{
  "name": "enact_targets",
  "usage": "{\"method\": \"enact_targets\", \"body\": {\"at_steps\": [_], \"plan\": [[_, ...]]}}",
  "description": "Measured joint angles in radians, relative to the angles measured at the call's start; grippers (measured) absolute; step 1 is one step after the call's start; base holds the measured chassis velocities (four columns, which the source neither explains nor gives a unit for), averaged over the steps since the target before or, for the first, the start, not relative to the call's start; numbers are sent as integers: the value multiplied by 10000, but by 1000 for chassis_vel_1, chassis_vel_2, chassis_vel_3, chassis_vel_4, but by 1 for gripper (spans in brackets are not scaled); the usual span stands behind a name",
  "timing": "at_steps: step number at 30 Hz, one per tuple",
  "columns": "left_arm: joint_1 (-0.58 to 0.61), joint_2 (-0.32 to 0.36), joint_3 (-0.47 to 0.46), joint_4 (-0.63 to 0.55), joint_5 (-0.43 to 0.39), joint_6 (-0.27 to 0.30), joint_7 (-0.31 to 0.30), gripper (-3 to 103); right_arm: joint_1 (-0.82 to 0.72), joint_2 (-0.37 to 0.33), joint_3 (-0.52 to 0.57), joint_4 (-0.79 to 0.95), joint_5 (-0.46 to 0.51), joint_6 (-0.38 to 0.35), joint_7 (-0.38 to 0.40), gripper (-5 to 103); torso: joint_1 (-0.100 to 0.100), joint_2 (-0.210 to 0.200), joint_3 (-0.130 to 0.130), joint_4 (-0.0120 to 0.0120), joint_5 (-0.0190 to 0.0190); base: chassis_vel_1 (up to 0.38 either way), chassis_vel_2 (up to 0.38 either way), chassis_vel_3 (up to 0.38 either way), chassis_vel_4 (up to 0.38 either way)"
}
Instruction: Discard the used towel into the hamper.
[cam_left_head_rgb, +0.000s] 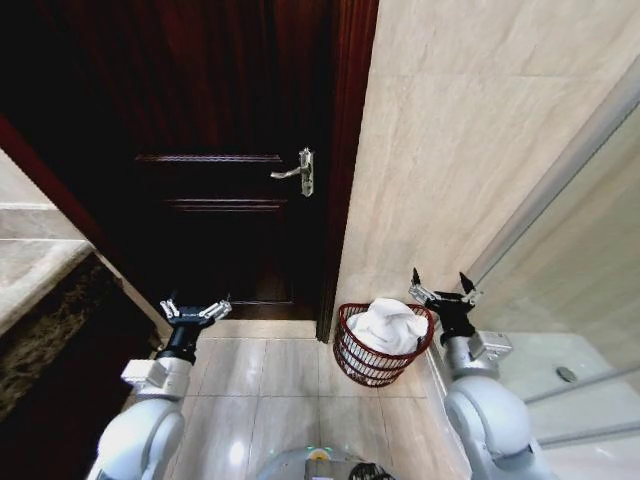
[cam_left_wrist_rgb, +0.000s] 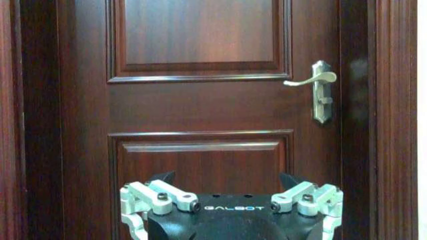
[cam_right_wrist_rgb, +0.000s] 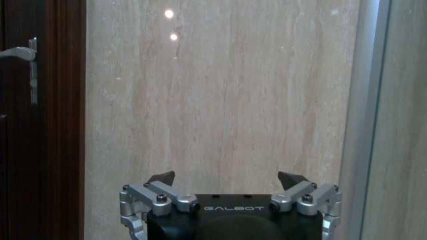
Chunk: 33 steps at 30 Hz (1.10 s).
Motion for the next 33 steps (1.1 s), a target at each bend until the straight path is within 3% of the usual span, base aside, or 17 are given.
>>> {"method": "enact_targets", "body": {"at_steps": [18, 33], "plan": [[312, -506, 274, -283, 496, -108, 256, 100, -70, -7, 308, 237, 375, -93, -6, 100, 353, 833, 483, 1, 0, 0, 0, 0, 0], [218, -454, 144, -299, 465, -153, 325, 100, -274, 127, 482, 345, 432, -312, -119, 100, 661, 1536, 876, 0, 0, 0, 0, 0, 0]]}}
